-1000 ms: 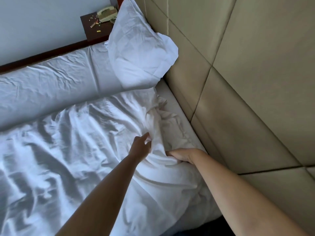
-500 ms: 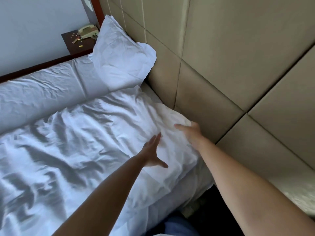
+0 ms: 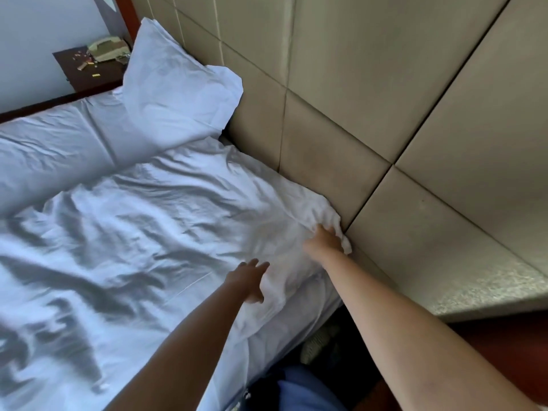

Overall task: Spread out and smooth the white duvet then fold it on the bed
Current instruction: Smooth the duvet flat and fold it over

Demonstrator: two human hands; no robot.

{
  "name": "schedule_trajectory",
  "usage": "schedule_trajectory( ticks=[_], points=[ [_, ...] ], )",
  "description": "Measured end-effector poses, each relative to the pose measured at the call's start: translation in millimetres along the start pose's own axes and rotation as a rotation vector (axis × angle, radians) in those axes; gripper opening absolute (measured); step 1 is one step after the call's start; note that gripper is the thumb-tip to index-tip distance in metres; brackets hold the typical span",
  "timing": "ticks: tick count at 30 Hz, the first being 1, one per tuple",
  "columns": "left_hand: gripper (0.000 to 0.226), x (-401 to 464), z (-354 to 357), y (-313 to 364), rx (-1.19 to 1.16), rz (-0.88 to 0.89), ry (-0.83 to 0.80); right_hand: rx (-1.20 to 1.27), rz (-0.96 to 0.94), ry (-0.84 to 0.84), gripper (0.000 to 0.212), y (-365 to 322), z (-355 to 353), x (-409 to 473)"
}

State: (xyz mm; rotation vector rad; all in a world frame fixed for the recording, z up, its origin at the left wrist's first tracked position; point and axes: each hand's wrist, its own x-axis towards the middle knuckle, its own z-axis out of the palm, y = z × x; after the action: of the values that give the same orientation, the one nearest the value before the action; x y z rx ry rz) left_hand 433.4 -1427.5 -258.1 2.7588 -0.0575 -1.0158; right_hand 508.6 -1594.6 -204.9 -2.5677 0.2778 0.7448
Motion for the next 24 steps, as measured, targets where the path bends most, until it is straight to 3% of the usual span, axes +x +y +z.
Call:
schedule_trajectory(
  ticks=[5, 9, 13, 15, 17, 20, 22, 24],
  points=[
    [0.117, -11.1, 24.5, -27.8, 0.120, -0.118, -0.082, -0.033, -0.053, -0.239, 0.064, 1.0, 42.6, -5.4],
    [0.132, -10.4, 60.4, -52.7, 0.280, -0.166, -0.054, -0.453, -0.278, -0.346, 0.084, 13.5, 87.5, 0.7],
    [0.105, -1.9, 98.1, -68.0, 0.364, -0.087, 0.258, -0.819, -0.448, -0.259, 0.112, 25.8, 128.6, 5.9],
    [0.097, -0.5, 103.7, -74.3, 0.374, -0.099, 0.240, -0.940, -0.482, -0.209, 0.108, 26.7, 137.6, 10.5],
    [0.090, -7.4, 84.9, -81.3, 0.322, -0.086, 0.358, -0.881, -0.579, -0.062, 0.077, 18.8, 140.1, 14.0],
    [0.061, -21.2, 15.3, -85.8, -0.014, -0.185, 0.492, -0.591, -0.841, 0.342, 0.025, -9.9, 126.3, 20.1],
    [0.059, -31.9, -28.1, -87.5, -0.266, -0.291, 0.617, -0.481, -0.855, 0.567, 0.026, -38.2, 99.5, 24.3],
    [0.055, -43.2, -51.4, -82.7, -0.427, -0.346, 0.934, -0.403, -0.850, 0.739, 0.032, -66.6, 76.7, 25.6]
  ],
)
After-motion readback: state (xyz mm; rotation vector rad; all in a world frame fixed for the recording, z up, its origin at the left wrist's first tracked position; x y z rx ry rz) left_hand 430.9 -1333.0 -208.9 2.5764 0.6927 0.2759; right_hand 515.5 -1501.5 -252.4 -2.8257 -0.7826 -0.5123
